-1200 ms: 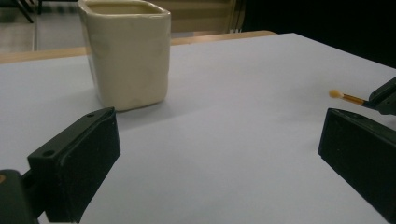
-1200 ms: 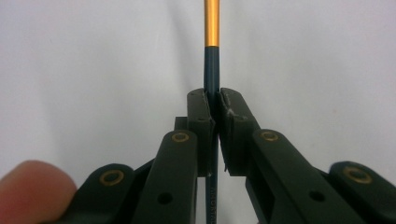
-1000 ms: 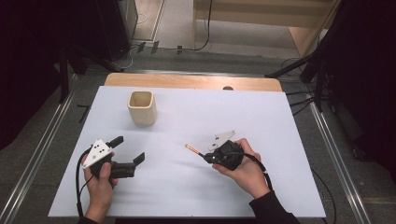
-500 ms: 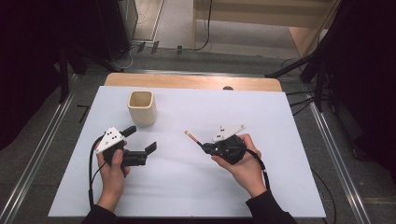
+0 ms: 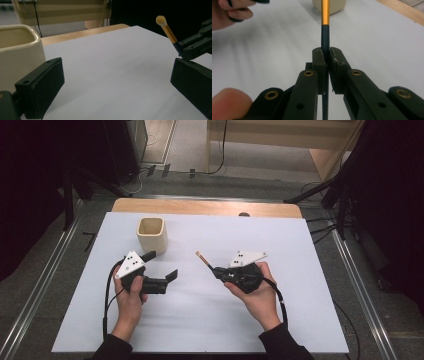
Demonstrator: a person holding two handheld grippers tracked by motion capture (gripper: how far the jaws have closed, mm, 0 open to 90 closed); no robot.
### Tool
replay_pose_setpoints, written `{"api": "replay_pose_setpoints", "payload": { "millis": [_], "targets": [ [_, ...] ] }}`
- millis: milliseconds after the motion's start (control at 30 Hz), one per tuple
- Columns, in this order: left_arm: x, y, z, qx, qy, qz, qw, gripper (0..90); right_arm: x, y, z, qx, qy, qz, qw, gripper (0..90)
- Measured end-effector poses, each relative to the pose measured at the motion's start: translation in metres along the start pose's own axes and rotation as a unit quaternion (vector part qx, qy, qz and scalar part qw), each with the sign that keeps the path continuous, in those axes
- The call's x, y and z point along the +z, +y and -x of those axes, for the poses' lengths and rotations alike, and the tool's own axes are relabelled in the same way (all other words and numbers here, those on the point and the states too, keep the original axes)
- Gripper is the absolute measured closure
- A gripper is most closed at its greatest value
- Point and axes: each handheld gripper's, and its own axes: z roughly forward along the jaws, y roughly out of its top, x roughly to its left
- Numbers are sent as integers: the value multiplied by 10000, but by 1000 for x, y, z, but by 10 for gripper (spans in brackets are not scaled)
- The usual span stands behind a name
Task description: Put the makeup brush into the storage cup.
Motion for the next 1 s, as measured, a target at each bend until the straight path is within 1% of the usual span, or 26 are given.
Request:
{"api": "replay_pose_setpoints", "payload": {
  "millis": [67,133,200,367,400,467,500,533,600,667,700,733,767,800,833,867,900,933,967,1000],
  "targets": [
    [2,0,3,-57,-155,-5,9999,0,0,-1,-2,12,47,105,9999,853],
    [5,1,6,-15,-288,-62,9996,0,1,-2,-4,21,44,204,9998,854],
    [6,2,9,19,-426,-113,9990,0,1,-3,-6,68,98,283,9995,854],
    [2,5,14,-41,-689,-48,9976,0,-1,-5,-8,138,155,460,9987,853],
    [1,5,15,-17,-723,-58,9974,0,-1,-5,-8,167,199,469,9986,853],
    [1,6,17,-48,-752,-28,9972,5,-1,-6,-9,287,291,516,9978,853],
    [1,6,17,-48,-752,-28,9972,31,-1,-6,-9,287,291,516,9978,853],
    [1,7,18,-112,-803,25,9967,48,0,-7,-9,324,313,579,9973,853],
    [1,8,20,-149,-872,68,9961,67,0,-7,-9,340,363,630,9968,853],
    [1,8,21,-159,-903,60,9958,86,0,-8,-11,359,392,659,9964,853],
    [1,9,22,-149,-907,52,9958,120,0,-8,-11,364,405,666,9963,853],
    [1,9,23,-165,-917,67,9956,120,0,-8,-11,364,405,666,9963,853],
    [1,10,26,-203,-953,159,9951,154,1,-8,-13,355,407,718,9960,853],
    [1,10,26,-203,-953,159,9951,185,1,-8,-13,355,407,718,9960,853],
    [1,11,27,-244,-953,186,9950,185,1,-8,-14,364,415,744,9957,853],
    [2,11,29,-304,-1040,186,9939,232,1,-8,-15,379,450,766,9953,852],
    [2,11,29,-304,-1040,186,9939,248,2,-8,-16,365,460,782,9952,852],
    [4,11,31,-382,-1162,157,9924,272,2,-8,-16,350,461,786,9952,852],
    [4,11,31,-382,-1162,157,9924,297,2,-8,-16,350,461,786,9952,852],
    [5,11,32,-409,-1215,124,9917,318,3,-7,-18,339,489,808,9950,853]
  ]
}}
